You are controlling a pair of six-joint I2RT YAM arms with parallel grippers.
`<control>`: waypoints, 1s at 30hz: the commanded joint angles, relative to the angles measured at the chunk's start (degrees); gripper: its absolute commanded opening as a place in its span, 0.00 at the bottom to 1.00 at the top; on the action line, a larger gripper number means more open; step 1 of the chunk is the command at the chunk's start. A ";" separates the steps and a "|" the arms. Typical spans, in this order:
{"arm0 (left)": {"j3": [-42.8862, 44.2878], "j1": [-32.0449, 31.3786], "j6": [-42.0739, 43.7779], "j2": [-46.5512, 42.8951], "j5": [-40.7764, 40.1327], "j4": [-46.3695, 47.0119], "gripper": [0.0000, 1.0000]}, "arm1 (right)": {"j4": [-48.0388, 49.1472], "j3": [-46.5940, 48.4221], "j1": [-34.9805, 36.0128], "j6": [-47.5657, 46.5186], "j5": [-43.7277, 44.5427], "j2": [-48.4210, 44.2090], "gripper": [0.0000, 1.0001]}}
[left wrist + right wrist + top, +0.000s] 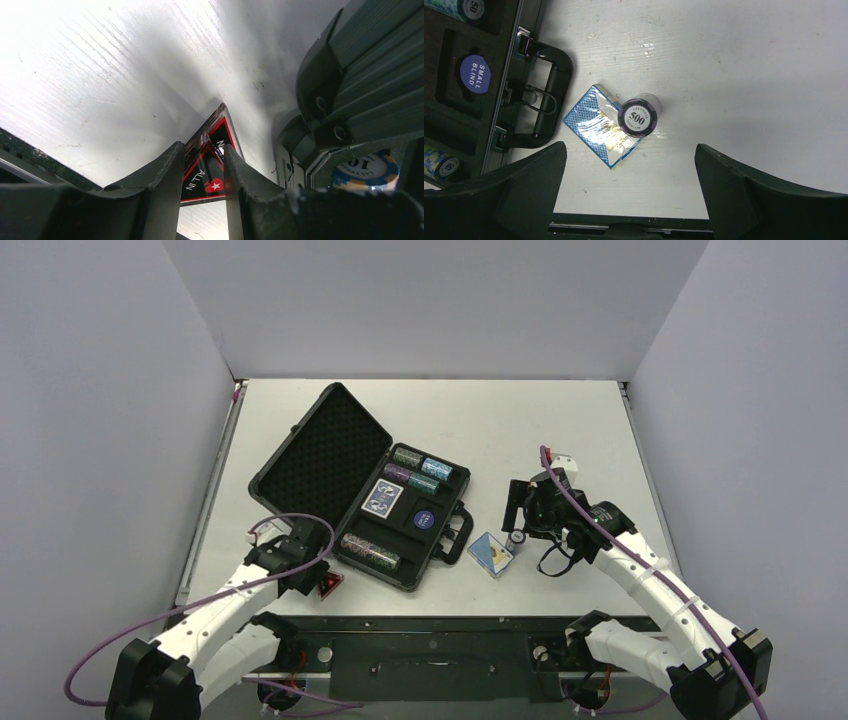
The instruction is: Pack up texas hold em set
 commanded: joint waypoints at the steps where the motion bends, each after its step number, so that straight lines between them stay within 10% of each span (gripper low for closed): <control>1: 1.57 0.40 1.41 -3.42 -0.68 -2.68 0.23 | 1.44 -0.23 -0.47 -0.50 1.58 -0.36 0.95; 15: -1.48 0.33 6.09 -12.83 1.77 -3.87 0.00 | 1.92 -0.58 -0.45 -0.52 0.80 -0.29 0.95; 30: 0.89 0.31 8.60 -15.91 2.99 -5.64 0.00 | 1.87 -1.08 -0.46 -0.38 0.40 -1.11 0.95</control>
